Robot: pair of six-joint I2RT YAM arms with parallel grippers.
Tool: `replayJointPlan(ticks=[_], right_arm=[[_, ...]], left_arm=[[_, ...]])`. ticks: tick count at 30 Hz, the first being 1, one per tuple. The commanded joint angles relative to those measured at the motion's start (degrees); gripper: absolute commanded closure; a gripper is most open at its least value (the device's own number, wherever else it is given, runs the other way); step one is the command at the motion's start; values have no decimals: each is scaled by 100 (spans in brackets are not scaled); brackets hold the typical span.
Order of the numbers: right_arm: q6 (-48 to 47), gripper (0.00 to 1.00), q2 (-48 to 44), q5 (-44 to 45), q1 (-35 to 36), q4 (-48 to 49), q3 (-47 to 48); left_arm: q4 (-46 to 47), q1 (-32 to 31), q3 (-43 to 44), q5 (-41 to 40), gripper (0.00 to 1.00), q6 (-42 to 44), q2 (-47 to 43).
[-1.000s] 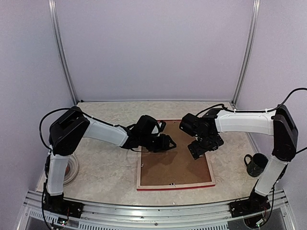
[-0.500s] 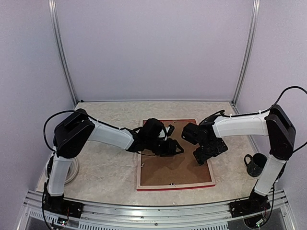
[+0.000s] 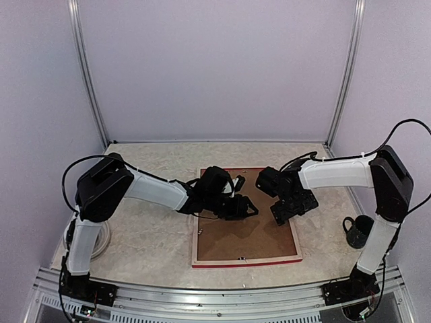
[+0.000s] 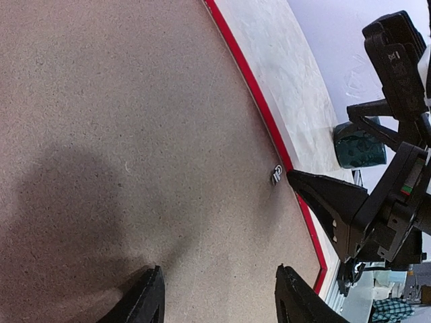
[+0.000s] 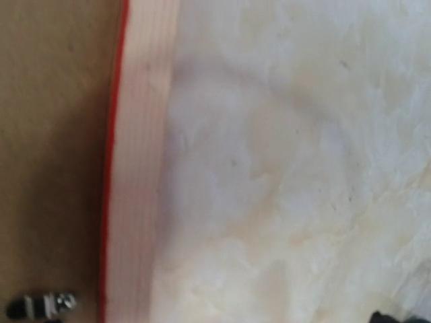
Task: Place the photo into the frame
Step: Press the fastener onto the backboard.
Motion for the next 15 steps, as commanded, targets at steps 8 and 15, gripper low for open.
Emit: replayJointPlan(ticks=[8,15], right_arm=[[-112,1,365,124,-94,323,191],[-162,1,452,117,-190,499,93]], left_arm=[[-16,-25,109,56,44,-17,239],[-6,-26,92,60,44,-16,257]])
